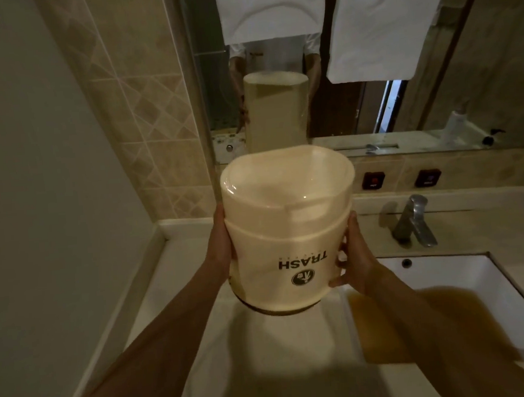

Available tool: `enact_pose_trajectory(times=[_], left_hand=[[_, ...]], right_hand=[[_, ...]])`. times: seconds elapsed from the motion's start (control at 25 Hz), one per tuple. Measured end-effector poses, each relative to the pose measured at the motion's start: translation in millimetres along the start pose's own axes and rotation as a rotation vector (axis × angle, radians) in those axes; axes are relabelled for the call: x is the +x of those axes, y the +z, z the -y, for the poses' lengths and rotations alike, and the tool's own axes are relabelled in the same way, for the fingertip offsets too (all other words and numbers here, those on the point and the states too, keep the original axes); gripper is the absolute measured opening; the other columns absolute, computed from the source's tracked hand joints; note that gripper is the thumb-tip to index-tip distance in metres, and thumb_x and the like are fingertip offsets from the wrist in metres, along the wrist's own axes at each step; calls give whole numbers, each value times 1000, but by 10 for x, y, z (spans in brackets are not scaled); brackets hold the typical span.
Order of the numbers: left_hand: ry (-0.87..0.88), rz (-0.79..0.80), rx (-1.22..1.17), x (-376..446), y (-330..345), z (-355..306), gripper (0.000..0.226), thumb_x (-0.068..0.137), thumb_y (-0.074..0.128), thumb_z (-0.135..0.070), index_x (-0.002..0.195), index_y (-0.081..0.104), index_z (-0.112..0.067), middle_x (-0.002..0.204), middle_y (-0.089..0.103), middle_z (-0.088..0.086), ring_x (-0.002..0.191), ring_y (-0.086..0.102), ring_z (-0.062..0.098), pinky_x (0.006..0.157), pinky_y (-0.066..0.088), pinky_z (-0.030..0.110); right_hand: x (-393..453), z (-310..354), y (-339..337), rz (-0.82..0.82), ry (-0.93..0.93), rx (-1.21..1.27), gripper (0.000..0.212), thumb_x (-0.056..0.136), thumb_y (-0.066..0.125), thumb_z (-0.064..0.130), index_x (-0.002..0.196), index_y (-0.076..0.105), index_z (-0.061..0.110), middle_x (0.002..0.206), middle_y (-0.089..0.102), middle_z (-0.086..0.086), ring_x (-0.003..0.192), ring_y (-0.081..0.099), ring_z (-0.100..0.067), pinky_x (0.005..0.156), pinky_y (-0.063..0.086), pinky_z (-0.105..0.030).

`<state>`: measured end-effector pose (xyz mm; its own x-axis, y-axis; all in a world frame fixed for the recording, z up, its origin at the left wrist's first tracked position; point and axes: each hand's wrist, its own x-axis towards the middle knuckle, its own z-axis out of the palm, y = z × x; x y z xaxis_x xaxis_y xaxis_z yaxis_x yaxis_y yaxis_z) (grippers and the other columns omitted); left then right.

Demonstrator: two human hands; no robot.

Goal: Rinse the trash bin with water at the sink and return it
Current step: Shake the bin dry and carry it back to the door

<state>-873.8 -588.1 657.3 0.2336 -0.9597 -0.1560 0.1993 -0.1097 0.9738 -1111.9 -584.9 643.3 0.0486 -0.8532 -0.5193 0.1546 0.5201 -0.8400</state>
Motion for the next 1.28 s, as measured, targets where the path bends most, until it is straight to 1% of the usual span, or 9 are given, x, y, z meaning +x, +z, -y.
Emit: enact_pose_trajectory(times=[0.08,0.16,0.24,0.4,0.8,1.0,1.12,1.2,1.28], left_hand=[[-76,6,82,-26,-42,145,50,97,24,-64,112,63,-37,105,69,-9,101,61,12,97,42,39],[-181,4,166,-17,-100,262,57,95,19,-69,124,57,-38,117,63,-6,108,55,14,99,42,49],[-219,1,215,19,-171,408,63,94,18,-70,133,53,-34,126,58,0,117,50,21,97,43,56],[-270,-83,160,12,-219,635,58,97,21,-65,127,55,-29,128,56,4,117,48,25,94,45,56],[-191,-82,190,169,-225,747,57,98,30,-59,136,53,-25,125,58,2,120,50,26,89,49,46],[-173,-97,210,183,-229,760,46,99,31,-58,124,57,-30,114,59,-2,111,53,24,87,53,46],[-153,-118,256,197,-250,733,39,100,30,-56,98,63,-35,99,63,-4,99,56,20,96,49,53],[-128,-145,233,228,-271,680,35,102,29,-54,95,61,-42,112,65,-4,109,57,19,102,45,54],[-50,-155,238,262,-304,592,36,102,28,-53,110,62,-43,129,61,-5,122,54,20,106,42,53]], right_hand=[[33,-188,-5,-29,11,90,67,83,28,81,134,39,40,141,42,2,126,40,-32,89,44,-63],[91,-345,-29,-49,27,137,56,88,32,73,134,37,41,145,39,3,136,34,-31,97,39,-67],[158,-459,-50,-74,60,130,60,90,34,70,142,33,38,152,35,1,139,30,-33,101,33,-69],[244,-523,-38,-81,56,81,62,91,32,69,146,28,38,154,30,0,141,27,-33,105,28,-68],[378,-629,-112,-80,42,55,28,96,41,56,124,39,51,151,34,2,135,35,-37,85,49,-62],[379,-620,-142,-74,54,-26,49,93,36,63,139,30,45,152,33,1,133,38,-38,86,45,-60],[391,-556,-196,-75,10,-97,49,95,34,62,140,31,42,153,33,1,135,37,-34,97,41,-60],[388,-442,-230,-82,-96,-144,52,96,32,61,144,27,43,154,32,1,137,35,-30,99,39,-56],[384,-303,-246,-92,-242,-204,51,96,31,60,144,25,45,151,35,4,136,36,-26,101,39,-52]])
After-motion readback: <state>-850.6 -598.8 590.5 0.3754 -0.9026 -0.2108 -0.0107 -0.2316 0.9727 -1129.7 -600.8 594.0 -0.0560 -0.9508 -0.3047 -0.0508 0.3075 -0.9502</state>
